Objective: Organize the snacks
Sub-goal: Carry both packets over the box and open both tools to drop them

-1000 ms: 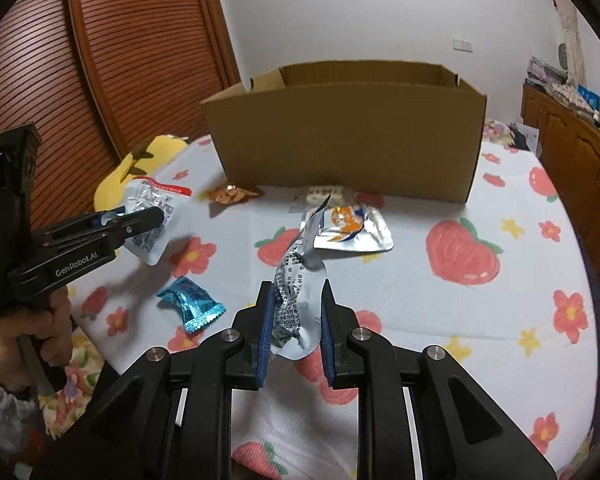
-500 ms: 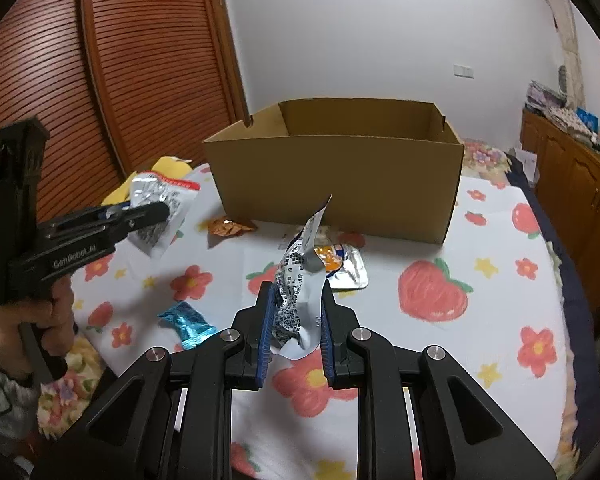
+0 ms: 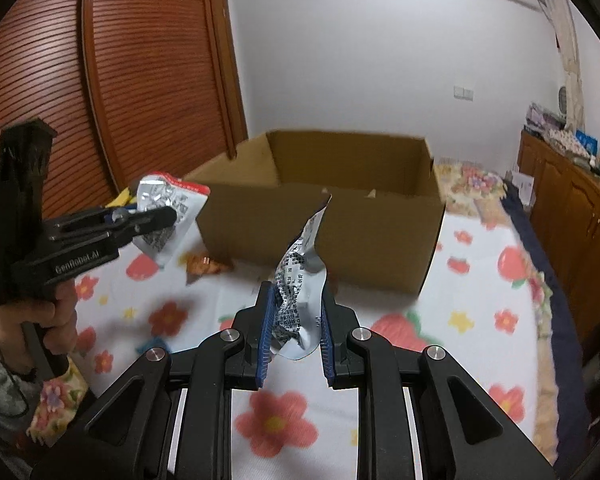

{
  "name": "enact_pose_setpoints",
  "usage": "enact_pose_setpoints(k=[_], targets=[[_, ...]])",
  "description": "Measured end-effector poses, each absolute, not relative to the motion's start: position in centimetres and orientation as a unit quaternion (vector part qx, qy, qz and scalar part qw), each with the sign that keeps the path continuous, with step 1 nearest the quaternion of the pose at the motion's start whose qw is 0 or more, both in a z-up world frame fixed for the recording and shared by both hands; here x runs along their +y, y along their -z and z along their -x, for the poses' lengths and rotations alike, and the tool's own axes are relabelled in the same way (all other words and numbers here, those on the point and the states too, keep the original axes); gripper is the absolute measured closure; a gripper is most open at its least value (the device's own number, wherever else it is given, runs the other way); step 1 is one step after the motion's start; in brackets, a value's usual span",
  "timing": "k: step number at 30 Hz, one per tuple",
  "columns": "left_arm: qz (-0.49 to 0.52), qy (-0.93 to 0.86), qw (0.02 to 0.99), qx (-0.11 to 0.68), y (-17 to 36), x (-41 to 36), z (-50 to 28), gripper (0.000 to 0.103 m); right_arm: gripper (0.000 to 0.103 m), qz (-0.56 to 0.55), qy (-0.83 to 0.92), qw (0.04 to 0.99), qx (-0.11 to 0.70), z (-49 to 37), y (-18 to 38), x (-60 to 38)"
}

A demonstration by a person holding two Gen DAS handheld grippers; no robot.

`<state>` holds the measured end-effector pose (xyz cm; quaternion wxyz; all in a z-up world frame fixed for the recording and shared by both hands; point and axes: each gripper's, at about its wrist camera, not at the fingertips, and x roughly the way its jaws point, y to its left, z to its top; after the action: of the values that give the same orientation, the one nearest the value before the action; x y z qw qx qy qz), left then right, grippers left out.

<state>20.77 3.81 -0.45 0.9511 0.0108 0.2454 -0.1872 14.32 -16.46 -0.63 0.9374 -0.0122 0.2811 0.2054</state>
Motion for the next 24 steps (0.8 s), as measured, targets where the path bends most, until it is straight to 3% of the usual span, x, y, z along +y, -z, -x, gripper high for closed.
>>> enact_pose_setpoints(k=[15,24], targets=[[-0.001,0.225,0.955,0.195,-3.3,2.8,-29.2,0.080,0.085,0.043,-0.184,0.955,0.230,-22.2,-4.5,-15.6],[0.003,0.220,0.952,0.211,-1.3,3.3,-32.7,0.079,0.085,0.055,-0.187,0.953,0.232,-28.1,-2.9,-14.0]])
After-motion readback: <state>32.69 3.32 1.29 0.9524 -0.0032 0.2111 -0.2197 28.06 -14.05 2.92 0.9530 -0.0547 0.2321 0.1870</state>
